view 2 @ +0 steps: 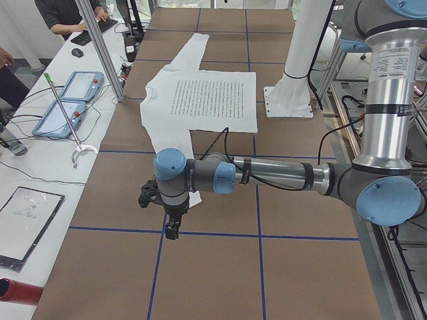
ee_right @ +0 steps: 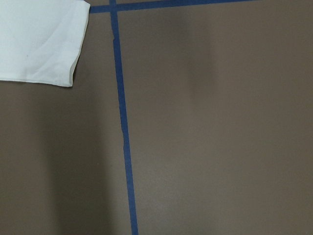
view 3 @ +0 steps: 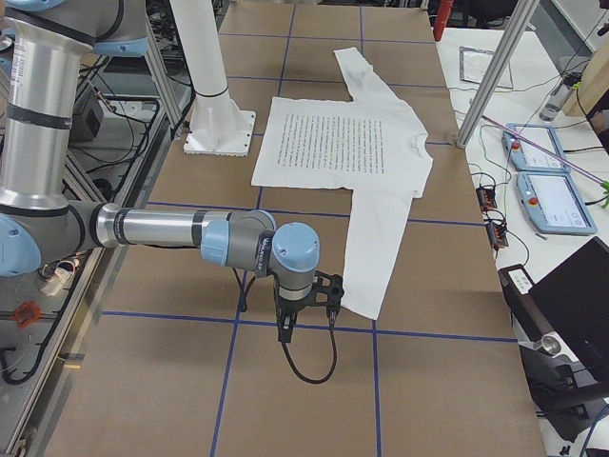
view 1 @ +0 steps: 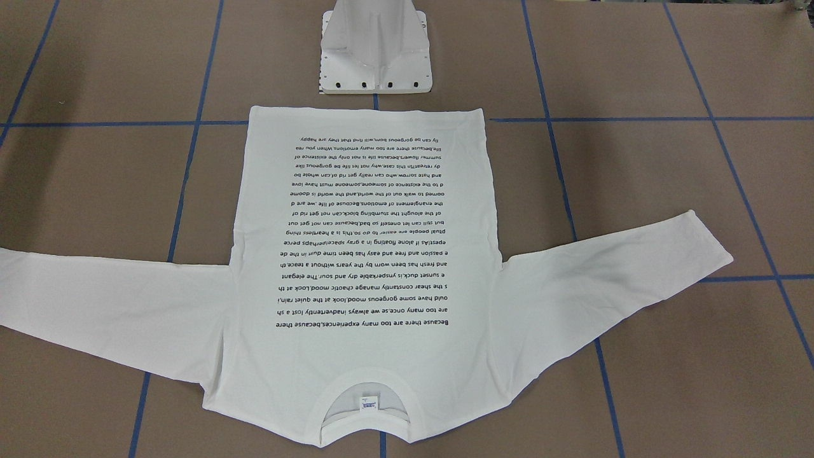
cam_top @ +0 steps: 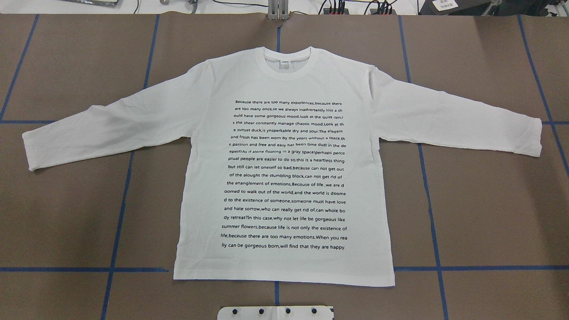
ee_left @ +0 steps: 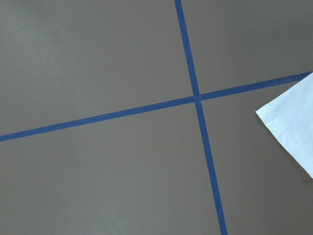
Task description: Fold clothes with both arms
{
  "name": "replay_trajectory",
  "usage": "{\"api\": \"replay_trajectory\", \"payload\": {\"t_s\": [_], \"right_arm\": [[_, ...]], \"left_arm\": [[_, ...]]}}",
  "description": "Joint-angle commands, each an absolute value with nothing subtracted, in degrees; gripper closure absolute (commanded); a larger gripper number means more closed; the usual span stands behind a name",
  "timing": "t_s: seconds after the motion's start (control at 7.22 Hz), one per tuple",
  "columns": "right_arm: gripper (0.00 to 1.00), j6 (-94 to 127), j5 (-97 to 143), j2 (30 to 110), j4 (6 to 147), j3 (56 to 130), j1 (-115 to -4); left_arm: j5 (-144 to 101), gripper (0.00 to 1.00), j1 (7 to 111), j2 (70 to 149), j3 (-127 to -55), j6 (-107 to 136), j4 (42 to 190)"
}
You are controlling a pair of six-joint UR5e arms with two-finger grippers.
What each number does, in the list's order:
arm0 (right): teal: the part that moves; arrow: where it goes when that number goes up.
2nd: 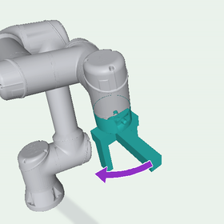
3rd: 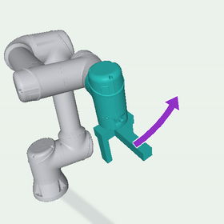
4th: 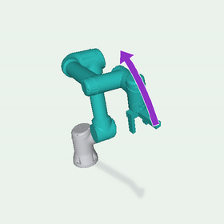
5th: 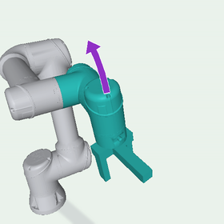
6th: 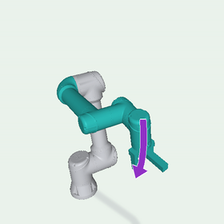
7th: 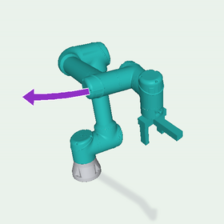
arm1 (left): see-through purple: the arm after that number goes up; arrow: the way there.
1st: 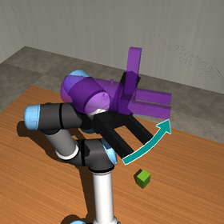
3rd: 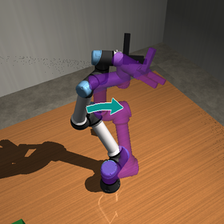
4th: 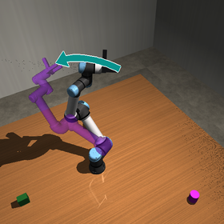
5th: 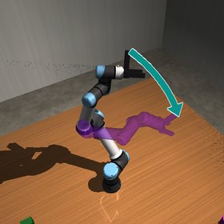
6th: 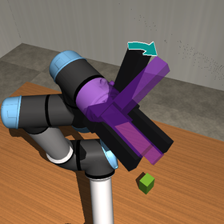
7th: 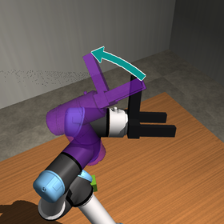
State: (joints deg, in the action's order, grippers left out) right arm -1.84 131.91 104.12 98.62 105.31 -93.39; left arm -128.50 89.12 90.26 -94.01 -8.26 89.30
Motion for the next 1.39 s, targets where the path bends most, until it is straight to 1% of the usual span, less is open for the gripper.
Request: {"api": "replay_trajectory", "payload": {"t_s": [0.0,0.42,0.55,0.69,0.83,0.97,1.11,1.25], "right_arm": [[0.00,-1.85,131.49,104.15,98.53,105.38,-93.43],[0.00,-1.67,131.66,104.15,98.44,105.20,-93.43],[0.00,-1.41,131.75,103.45,98.26,105.21,-93.34],[0.00,-1.06,131.75,99.71,98.09,105.12,-93.08],[0.00,-1.14,132.27,98.80,98.00,104.25,-93.08],[0.00,-0.97,135.32,98.35,96.26,102.59,-92.03],[0.00,-0.27,137.96,98.00,88.41,97.35,-91.24],[0.00,1.65,138.16,97.21,78.50,90.94,-88.97]], "left_arm": [[-128.50,0.00,89.12,90.26,-93.96,-8.35,89.30],[-128.50,0.00,89.12,90.26,-93.95,-8.61,90.00],[-128.58,0.00,89.03,91.48,-93.35,-8.44,90.09],[-128.67,0.00,89.03,92.63,-93.60,-8.44,90.17],[-129.37,0.00,89.03,93.16,-94.21,-8.52,91.13],[-129.72,0.00,88.77,93.34,-93.17,-8.53,95.15],[-129.81,0.00,87.03,92.64,-92.38,-8.53,101.01],[-129.81,0.00,86.84,92.46,-91.24,-8.44,101.77]]}}
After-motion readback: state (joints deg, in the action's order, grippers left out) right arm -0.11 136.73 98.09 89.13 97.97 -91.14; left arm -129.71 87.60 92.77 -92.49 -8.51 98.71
